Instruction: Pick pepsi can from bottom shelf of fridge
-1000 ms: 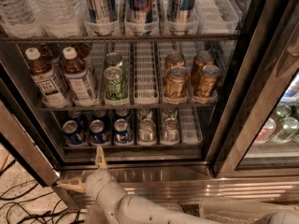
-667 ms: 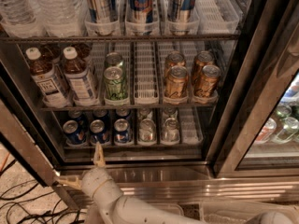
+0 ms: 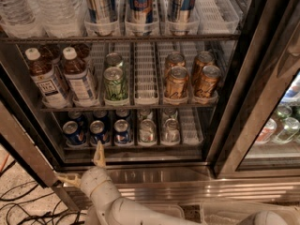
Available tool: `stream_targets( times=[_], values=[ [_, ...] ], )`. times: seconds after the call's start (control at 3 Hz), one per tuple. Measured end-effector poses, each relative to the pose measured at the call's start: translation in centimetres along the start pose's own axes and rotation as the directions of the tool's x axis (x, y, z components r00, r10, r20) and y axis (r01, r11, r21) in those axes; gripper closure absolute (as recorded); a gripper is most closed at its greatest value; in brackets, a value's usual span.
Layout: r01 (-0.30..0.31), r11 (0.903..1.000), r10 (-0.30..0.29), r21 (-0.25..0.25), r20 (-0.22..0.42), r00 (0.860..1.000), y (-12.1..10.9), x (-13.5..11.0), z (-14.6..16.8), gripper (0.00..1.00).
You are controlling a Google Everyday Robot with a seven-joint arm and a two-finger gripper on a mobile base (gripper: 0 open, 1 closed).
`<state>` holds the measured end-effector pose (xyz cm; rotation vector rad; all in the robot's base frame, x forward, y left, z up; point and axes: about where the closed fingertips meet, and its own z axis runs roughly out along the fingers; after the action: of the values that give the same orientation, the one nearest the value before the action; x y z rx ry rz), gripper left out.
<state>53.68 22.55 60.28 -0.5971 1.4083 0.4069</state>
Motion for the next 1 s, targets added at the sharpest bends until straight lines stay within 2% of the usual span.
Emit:
stream_targets(
  times=[0.33, 0.67, 1.0],
  values=[
    [0.000, 1.0000, 0.000, 0.000, 0.000, 1.000, 0.00, 0.00, 0.00, 0.04],
    [0.000, 1.0000, 0.000, 0.000, 0.000, 1.000, 0.00, 0.00, 0.00, 0.17],
    [0.000, 1.0000, 0.000, 0.000, 0.000, 1.000, 0.00, 0.00, 0.00, 0.18]
  ],
)
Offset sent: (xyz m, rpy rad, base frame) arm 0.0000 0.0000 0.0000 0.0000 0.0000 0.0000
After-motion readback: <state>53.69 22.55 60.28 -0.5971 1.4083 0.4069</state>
